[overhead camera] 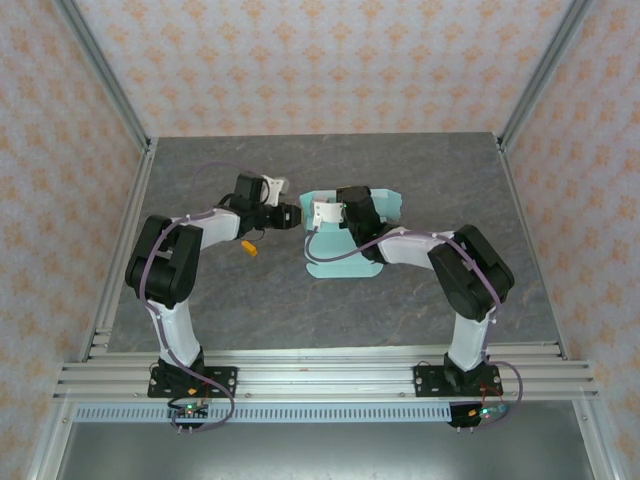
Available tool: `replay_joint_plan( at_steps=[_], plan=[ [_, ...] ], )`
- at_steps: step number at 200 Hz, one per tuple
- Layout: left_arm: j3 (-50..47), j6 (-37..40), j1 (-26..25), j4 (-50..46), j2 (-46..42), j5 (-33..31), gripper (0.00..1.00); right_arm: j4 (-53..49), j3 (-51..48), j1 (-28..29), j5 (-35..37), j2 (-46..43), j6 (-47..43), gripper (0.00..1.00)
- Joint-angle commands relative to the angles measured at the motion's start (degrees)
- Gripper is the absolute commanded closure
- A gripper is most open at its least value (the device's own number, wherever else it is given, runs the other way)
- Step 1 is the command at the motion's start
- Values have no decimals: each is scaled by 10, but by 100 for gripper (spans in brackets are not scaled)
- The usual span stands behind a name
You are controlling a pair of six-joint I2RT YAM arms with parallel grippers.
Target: Fold the paper box
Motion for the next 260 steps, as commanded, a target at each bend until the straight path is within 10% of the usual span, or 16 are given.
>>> replay_joint_plan(
  at_steps=[1, 260],
  plan=[
    [-12, 30, -10, 37, -29, 29, 59, 20, -9, -3, -22, 6, -3, 100],
    [16, 112, -28, 55, -4, 144, 53, -22, -9, -27, -88, -22, 12, 100]
  ],
)
